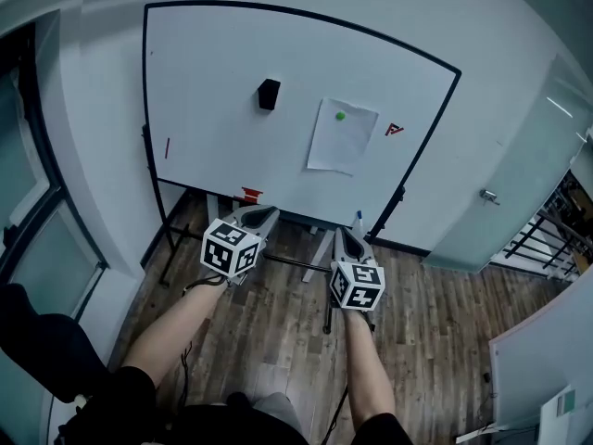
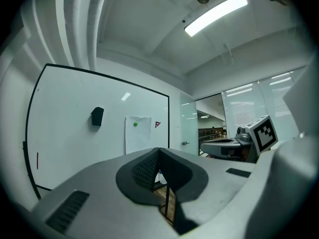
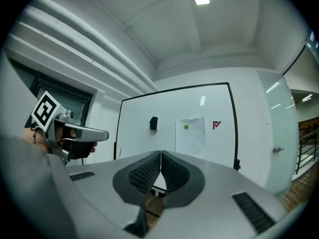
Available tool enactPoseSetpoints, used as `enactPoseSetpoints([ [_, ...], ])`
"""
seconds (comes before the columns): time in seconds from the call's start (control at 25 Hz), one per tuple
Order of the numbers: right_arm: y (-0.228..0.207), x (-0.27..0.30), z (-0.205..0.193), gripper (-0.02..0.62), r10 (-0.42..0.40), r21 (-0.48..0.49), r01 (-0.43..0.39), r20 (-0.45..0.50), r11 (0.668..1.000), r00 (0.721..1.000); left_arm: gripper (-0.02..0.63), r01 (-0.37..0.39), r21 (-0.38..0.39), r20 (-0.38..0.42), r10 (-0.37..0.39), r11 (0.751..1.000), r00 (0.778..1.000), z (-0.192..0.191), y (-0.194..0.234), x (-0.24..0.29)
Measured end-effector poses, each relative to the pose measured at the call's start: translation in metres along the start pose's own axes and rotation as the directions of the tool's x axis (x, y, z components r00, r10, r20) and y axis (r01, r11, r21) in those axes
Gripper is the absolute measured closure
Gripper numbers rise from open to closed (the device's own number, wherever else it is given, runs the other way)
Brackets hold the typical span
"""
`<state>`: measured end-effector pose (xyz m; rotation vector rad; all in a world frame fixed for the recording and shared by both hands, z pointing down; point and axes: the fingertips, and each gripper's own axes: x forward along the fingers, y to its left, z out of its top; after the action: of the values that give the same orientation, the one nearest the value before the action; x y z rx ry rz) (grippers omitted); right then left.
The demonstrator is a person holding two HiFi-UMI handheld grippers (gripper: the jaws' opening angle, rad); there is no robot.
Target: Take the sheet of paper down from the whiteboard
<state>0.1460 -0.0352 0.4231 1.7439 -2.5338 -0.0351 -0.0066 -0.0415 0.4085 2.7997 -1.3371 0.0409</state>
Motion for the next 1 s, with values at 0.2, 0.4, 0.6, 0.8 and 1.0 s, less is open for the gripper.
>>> enactPoseSetpoints([
  [0.2, -0.019, 0.033, -0.007, 0.571, -0.006, 0.012, 0.006, -0.003, 1.0, 1.0, 0.584, 0.002, -0.009, -0.008, -0.002, 1.0, 1.0, -0.006, 0.02, 0.033],
  [0.4, -0.039, 0.079, -0.01, 0.571, -0.004, 0.017, 0.004, 0.004, 1.0, 1.0, 0.584, 0.0, -0.001, -0.014, 0.0, 1.0, 1.0, -0.009, 0.048, 0.072],
  [0.6, -0.063, 0.135, -0.004, 0.571, -0.006, 0.019, 0.005, 0.013, 1.0, 1.0, 0.584, 0.001, 0.009, -0.02, -0.001, 1.0, 1.0, -0.003, 0.085, 0.12],
  [0.8, -0.088, 0.191, 0.006, 0.571, 0.0, 0.009, 0.0, 0.018, 1.0, 1.0, 0.584, -0.001, 0.005, -0.009, 0.001, 1.0, 1.0, 0.01, 0.121, 0.17],
  [1.0, -0.111, 0.239, 0.017, 0.571, 0.007, 0.006, -0.007, 0.025, 1.0, 1.0, 0.584, -0.002, 0.012, -0.015, 0.002, 1.0, 1.0, 0.019, 0.149, 0.218],
])
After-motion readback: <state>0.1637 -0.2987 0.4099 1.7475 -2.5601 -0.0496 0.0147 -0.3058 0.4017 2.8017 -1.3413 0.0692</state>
